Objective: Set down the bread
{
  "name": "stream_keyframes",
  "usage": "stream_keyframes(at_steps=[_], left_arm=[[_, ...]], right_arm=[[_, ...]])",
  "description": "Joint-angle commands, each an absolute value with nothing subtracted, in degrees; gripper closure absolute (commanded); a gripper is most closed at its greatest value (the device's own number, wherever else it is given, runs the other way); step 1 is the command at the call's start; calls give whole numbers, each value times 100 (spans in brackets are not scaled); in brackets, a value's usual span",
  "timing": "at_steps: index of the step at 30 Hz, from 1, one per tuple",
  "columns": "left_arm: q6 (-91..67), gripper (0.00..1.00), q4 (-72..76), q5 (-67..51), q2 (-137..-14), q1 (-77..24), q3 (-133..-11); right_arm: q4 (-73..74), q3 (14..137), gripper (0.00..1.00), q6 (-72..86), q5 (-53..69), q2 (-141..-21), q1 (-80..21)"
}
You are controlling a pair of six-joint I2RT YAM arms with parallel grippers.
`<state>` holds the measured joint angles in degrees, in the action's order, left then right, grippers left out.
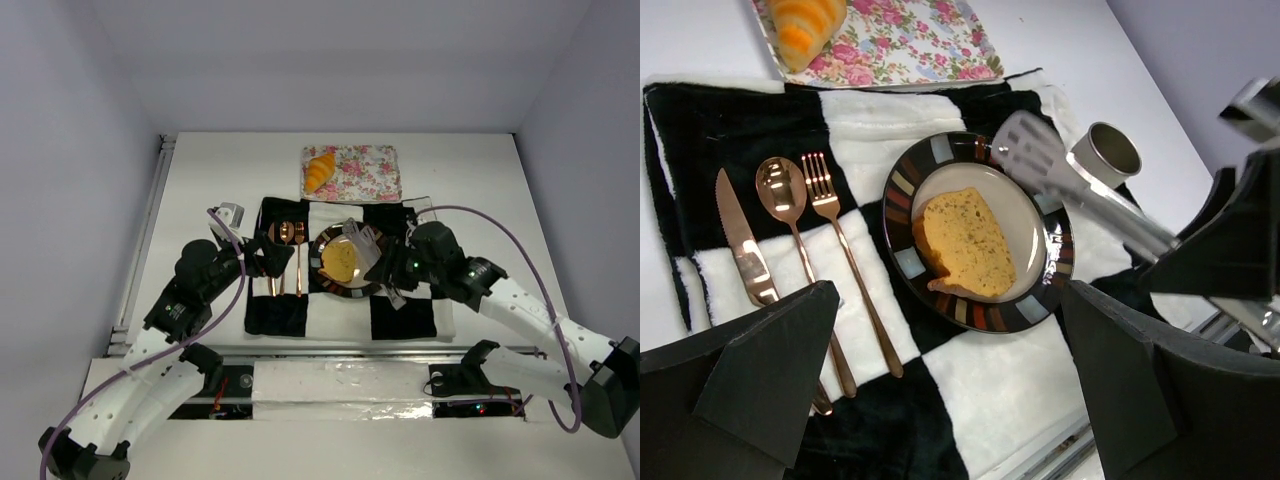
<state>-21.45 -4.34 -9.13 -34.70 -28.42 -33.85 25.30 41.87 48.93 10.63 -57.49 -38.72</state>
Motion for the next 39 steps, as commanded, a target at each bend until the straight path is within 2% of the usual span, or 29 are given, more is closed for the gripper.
stream_keyframes(at_steps=[1, 5, 10, 16, 20, 31, 39], left_arm=[[-2092, 6, -281, -888, -3410, -2865, -3463], [-2092, 6, -281, -896, -3366, -2865, -3454], [-2092, 6, -264, -949, -3358, -2865, -3463], [-2083, 6, -220, -1055, -3331, -2865, -3454], [-2083, 6, -193, -1099, -3296, -2865, -3463], [-2083, 6, -158, -1213, -3278, -2865, -3454], [-2083, 6, -167, -1178, -3287, -2865, -3445]], right_arm=[[2084, 4929, 47, 4676, 695, -6035, -3902], [1899, 5491, 48, 4430, 352, -6801, -3902], [1784, 6930, 47, 4017, 246, -8435, -3551], [2196, 8462, 46, 3736, 378, -10104, -3278], [2478, 9332, 45, 3674, 317, -10808, -3051], [2769, 10221, 43, 3533, 764, -11865, -2979], [2234, 9976, 43, 3717, 1291, -11953, -2979]])
